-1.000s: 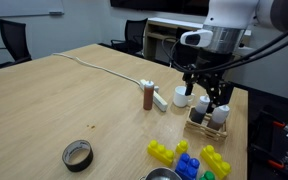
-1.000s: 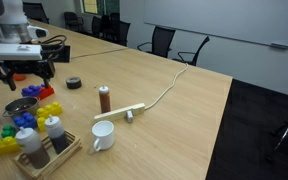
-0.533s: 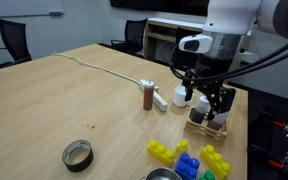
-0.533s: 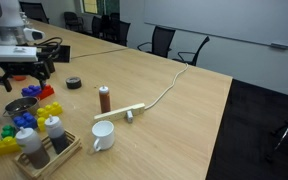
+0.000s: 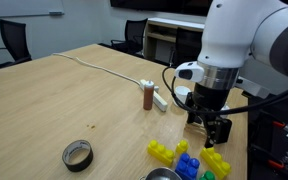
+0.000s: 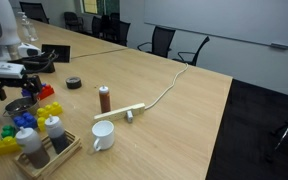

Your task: Pick up the blue toy block and stack it on top of the orange toy block

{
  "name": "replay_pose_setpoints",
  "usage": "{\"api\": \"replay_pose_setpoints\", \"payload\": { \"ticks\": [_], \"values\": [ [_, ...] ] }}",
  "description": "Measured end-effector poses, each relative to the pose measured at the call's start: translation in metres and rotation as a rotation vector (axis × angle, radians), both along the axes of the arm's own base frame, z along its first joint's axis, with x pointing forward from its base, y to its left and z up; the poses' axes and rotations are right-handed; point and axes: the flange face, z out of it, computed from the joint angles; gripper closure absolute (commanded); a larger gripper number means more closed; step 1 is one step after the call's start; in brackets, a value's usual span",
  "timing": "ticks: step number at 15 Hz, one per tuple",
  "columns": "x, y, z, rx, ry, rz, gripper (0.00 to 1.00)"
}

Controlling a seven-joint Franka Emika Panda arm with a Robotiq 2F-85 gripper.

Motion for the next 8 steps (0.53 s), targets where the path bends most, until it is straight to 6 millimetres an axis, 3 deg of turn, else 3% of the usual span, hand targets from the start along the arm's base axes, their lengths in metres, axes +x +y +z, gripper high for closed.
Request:
{"api": "replay_pose_setpoints", "payload": {
  "ticks": [8],
  "values": [
    [-0.0024,0.0055,-0.0075,0.0,0.007,-0.048,0.0]
  ]
}}
